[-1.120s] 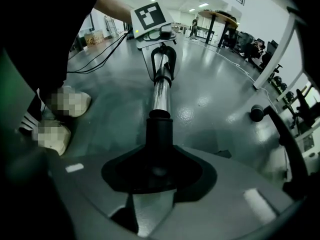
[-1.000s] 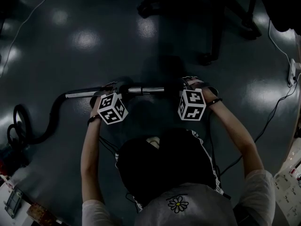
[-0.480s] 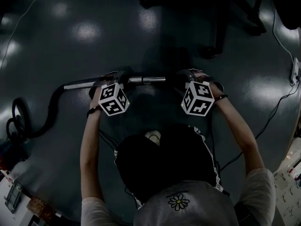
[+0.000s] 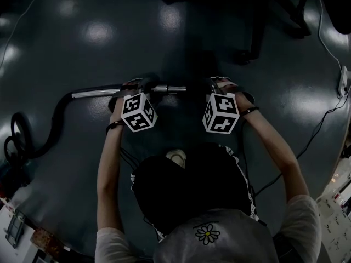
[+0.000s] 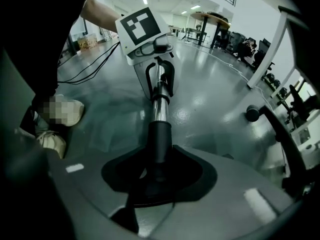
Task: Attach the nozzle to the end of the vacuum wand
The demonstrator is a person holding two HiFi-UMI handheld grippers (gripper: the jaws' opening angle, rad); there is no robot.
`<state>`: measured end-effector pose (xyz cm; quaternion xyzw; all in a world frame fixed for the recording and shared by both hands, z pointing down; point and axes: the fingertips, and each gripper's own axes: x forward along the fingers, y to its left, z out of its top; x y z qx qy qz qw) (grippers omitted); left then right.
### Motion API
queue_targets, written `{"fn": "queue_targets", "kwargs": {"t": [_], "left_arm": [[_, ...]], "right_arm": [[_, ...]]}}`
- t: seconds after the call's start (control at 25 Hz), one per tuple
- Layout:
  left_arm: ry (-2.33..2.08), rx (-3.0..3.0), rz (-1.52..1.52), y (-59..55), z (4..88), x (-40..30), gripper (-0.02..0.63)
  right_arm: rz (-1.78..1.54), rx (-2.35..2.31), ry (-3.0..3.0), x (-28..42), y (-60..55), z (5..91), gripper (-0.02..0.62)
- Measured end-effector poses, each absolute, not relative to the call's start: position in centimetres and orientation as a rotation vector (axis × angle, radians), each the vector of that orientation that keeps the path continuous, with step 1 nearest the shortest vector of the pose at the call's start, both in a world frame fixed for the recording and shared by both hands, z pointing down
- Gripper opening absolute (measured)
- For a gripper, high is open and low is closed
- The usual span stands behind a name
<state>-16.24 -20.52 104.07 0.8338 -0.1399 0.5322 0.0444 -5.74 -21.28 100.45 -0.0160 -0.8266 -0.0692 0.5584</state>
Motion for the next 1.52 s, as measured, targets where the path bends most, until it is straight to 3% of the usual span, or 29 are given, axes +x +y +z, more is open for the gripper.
{"fn": "queue_targets", "kwargs": {"t": [0.12,0.2,0.24,0.28,0.32,0.36,0.52,0.72,1.28,1.52], "left_arm": [[-0.515,2.603,1.408,-20.3,102.4,-14.8,0.227],[-0.672,2.63,1.154,-21.5,99.7,-14.2,0.148],[-0.776,2.628,1.049,-22.6,98.2,-14.3,0.077],[-0.875,2.618,0.964,-24.0,96.9,-14.7,0.005],[-0.958,2.602,0.885,-25.3,95.6,-15.1,0.005],[-1.027,2.585,0.796,-26.5,94.2,-15.4,0.005],[-1.325,2.508,0.368,-31.3,86.7,-17.3,0.005],[-1.6,2.429,0.144,-33.3,72.7,-18.2,0.005],[-1.939,2.191,-0.038,-23.0,14.1,-20.9,0.005],[-1.946,2.341,-0.14,-20.5,6.0,-17.8,0.005]], "right_arm": [[-0.097,0.002,-1.991,-5.4,-21.0,100.8,0.175],[0.025,0.088,-2.063,-5.5,-22.0,100.0,0.167],[0.098,0.16,-2.107,-5.5,-23.0,99.2,0.171],[0.176,0.26,-2.154,-5.6,-24.3,98.3,0.122],[0.253,0.375,-2.203,-5.7,-25.9,97.2,0.013],[0.328,0.487,-2.253,-5.8,-27.4,96.0,0.008],[0.518,0.844,-2.408,-6.3,-32.6,89.4,0.008],[0.578,1.036,-2.51,-7.3,-34.7,75.7,0.008],[0.571,1.161,-2.56,-8.9,-26.2,16.4,0.008],[0.449,1.148,-2.726,-8.3,-23.0,7.6,0.008]]}}
